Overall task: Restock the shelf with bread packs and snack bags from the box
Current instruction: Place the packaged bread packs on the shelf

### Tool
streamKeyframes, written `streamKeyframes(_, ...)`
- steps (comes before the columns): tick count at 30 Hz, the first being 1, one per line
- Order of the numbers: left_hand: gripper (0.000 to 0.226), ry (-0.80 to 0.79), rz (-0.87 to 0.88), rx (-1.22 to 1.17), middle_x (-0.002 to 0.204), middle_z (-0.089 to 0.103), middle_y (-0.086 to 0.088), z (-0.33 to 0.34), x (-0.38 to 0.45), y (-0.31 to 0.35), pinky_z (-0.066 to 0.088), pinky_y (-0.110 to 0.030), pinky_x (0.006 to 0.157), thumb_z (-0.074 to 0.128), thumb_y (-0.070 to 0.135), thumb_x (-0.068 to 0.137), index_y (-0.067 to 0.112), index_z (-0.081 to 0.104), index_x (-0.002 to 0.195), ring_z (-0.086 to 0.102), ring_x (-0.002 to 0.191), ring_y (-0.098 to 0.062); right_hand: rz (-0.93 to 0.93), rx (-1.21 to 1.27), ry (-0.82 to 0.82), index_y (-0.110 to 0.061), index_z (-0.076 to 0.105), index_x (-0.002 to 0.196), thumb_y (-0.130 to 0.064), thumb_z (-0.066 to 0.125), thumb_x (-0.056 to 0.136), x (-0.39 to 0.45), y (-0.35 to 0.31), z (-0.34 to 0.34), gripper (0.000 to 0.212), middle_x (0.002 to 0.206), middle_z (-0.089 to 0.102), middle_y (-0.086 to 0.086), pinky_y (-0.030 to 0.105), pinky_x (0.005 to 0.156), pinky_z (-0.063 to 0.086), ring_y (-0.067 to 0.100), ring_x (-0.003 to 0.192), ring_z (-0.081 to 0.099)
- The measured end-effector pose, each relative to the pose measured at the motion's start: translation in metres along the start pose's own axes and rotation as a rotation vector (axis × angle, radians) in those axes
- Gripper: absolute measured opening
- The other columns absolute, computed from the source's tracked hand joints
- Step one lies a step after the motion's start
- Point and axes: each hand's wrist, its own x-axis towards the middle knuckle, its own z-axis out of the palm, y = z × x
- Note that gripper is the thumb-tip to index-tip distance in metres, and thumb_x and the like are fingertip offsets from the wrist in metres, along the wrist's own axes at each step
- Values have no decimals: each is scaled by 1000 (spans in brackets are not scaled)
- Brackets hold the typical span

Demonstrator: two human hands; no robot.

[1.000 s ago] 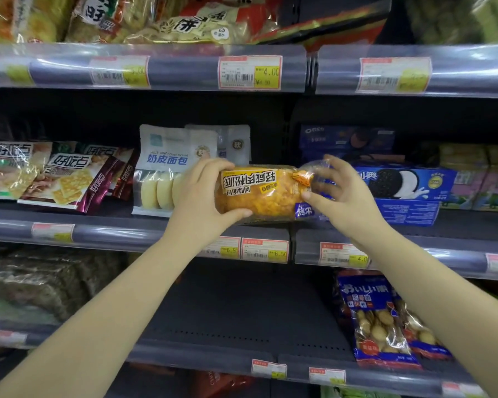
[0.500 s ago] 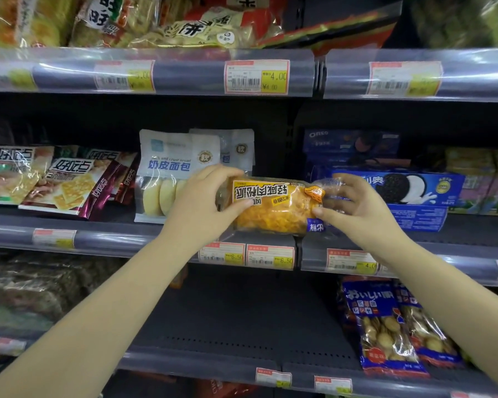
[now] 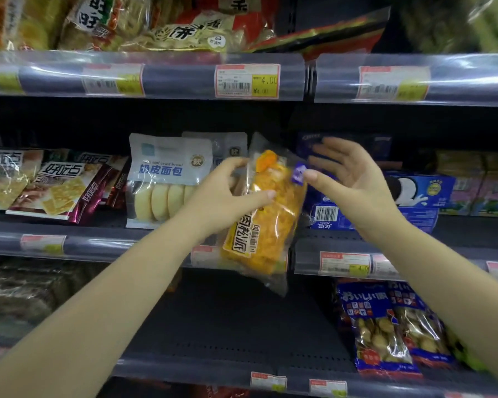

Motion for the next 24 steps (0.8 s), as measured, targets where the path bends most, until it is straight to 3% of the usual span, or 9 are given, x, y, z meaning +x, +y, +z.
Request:
streamKeyframes(2,64,88,-70,-260,113,67,1,5,0,-7,55,-47,85,79,32,70,26,46,124,68,99,-17,113,-84,-25,-13,41,137,-50,73,59,-5,5,1,92,129,56,-1,28,95,50,8,114,59)
streamKeyframes(4,56,170,-80,-494,109,67,0,10,0,-8,56,-46,80,77,19,76,24,44,120,69,94,-16,255,-168,-169,-16,39,138,-55,69,59,-12,8,5,93,125,57,-5,28,90,53,6,109,59)
streamKeyframes(7,67,287,-60,-653,109,65,1,17,0,-8,57,-42,76,73,9,78,29,30,125,69,93,-14,285,-263,-287,-25,41,129,-49,77,60,-17,9,10,82,116,60,-9,28,81,57,7,103,63)
streamKeyframes(10,93,335,-28,-662,117,62,-2,18,-2,-14,56,-41,79,81,16,70,39,18,135,64,105,-18,212,-292,-186,-28,46,120,-33,85,61,-10,5,8,71,102,68,-7,28,73,60,7,88,69)
streamKeyframes(12,105,425,23,-596,123,58,-5,9,-4,-17,55,-37,84,87,26,61,44,17,136,62,109,-16,133,-310,-156,-26,52,109,-29,86,62,-4,2,4,59,94,70,-5,25,67,59,5,80,70)
streamKeyframes(14,96,506,104,-500,122,57,-5,-5,-5,-20,53,-35,89,87,27,61,42,26,133,63,107,-13,33,-400,-203,-27,58,99,-30,86,62,4,-4,-2,46,93,70,-7,25,68,59,5,81,70)
streamKeyframes(16,79,439,137,-352,120,59,-1,-18,-8,-23,53,-32,90,85,33,60,37,43,126,63,104,-11,-49,-525,-279,-29,63,97,-33,84,63,14,-13,-9,40,96,68,-12,25,73,59,5,87,68)
streamKeyframes(20,56,358,-10,90,114,62,7,-26,-18,-33,50,-35,96,76,55,56,30,61,104,59,105,-9,-131,-771,-422,-34,65,108,-35,81,67,35,-18,-14,44,95,57,-29,3,71,47,-9,89,57)
streamKeyframes(24,54,303,-55,226,100,63,13,-26,-32,-47,51,-28,83,71,55,68,32,54,114,61,95,-7,-62,-760,-473,-38,59,119,-36,78,72,36,3,-11,51,105,57,-19,14,79,46,1,95,57)
